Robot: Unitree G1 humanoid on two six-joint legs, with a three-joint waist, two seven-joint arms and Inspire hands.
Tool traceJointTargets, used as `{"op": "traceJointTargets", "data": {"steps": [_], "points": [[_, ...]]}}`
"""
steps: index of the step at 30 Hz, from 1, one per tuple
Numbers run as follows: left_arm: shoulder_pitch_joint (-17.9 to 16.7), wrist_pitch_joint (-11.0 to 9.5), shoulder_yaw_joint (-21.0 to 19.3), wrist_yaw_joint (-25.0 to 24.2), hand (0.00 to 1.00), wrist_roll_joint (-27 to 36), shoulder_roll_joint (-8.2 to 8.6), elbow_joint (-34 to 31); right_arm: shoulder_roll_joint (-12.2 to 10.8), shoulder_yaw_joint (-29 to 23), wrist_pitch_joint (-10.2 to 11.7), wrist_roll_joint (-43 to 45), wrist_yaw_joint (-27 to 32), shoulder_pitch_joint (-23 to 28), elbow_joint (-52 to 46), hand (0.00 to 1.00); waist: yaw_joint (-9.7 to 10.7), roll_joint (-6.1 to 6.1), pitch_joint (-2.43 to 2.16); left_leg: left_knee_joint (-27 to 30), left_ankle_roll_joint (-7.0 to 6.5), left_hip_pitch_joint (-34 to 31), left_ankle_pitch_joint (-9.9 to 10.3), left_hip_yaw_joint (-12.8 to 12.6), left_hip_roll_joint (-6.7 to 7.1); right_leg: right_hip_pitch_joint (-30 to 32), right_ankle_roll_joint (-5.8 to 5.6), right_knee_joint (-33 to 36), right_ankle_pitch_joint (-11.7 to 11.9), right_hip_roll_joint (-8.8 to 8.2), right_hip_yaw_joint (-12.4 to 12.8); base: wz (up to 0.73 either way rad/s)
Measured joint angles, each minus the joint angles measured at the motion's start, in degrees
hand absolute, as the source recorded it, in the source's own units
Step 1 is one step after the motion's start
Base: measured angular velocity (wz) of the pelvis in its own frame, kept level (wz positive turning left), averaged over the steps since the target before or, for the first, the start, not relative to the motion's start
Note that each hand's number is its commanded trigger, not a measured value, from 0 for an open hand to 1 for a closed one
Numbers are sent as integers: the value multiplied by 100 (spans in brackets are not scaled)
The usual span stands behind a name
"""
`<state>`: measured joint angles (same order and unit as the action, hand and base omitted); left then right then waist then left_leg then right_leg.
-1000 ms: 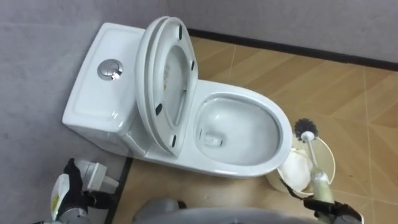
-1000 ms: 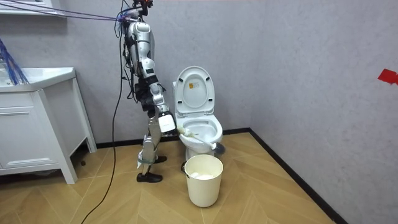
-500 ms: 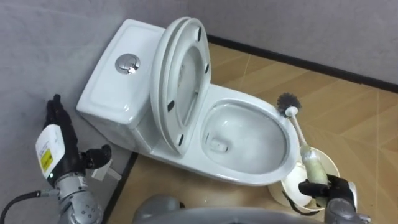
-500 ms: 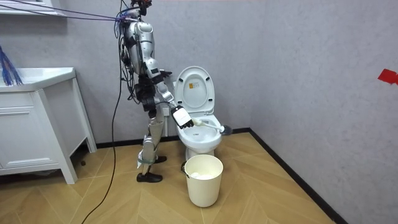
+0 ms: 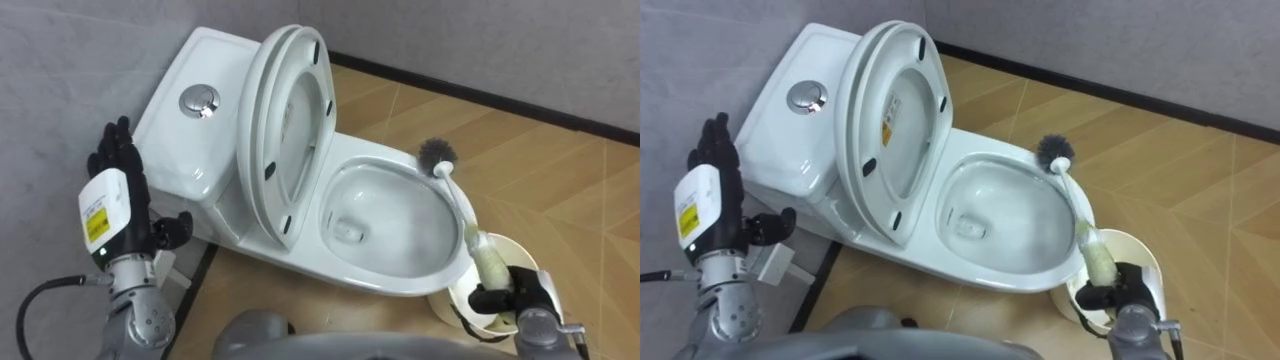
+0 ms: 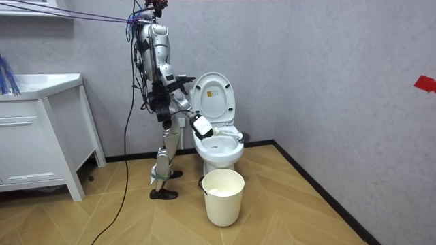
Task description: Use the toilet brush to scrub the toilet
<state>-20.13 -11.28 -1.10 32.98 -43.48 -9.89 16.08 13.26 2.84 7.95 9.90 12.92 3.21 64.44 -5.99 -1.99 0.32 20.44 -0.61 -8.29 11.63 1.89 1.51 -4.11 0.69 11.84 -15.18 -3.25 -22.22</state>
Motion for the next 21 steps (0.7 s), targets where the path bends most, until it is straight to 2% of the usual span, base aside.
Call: {"op": "traceJointTargets", "data": {"steps": [2,5,8,11,14,17,18,21], "points": [[141,8,146,-4,0,-56,-76,167,72,42,5,202,-73,-18,-4,100,-11,44,10,47,-3,-53,1,-6,3,43,0,46,0,30,-1,5],[325,39,348,-63,0,-243,-209,521,175,40,3,696,-147,-141,-23,100,-16,125,10,125,-17,-228,10,-19,-8,299,24,286,-66,-59,6,-4],[355,129,382,-256,0,-413,-290,594,207,39,2,1155,-184,-234,-21,100,72,110,17,167,-18,-337,10,-23,4,483,32,497,-147,-111,12,-1],[467,150,387,-338,0,-504,-295,773,251,57,-2,1571,-185,-235,-76,100,95,139,14,219,-18,-444,10,-27,-6,569,33,518,-154,-103,16,0],[569,158,447,-352,0,-494,-396,937,332,245,-14,1947,-170,-229,-186,100,77,133,17,235,-15,-554,9,-93,-47,715,50,555,-149,-82,86,-11],[603,182,468,-350,0,-441,-435,989,457,483,-142,2624,-199,-221,-501,100,72,137,24,268,-14,-687,9,-168,-80,898,68,628,-147,-79,161,-15],[666,186,510,-343,0,-438,-463,989,503,617,-244,2975,-250,-216,-573,100,68,131,49,288,-14,-721,9,-170,-79,943,77,681,-153,-88,161,0],[782,206,591,-384,0,-439,-522,994,541,952,-419,3696,-447,-202,-681,100,-60,106,64,281,-13,-777,7,-191,-83,1022,84,697,-161,-96,177,-1]]}}
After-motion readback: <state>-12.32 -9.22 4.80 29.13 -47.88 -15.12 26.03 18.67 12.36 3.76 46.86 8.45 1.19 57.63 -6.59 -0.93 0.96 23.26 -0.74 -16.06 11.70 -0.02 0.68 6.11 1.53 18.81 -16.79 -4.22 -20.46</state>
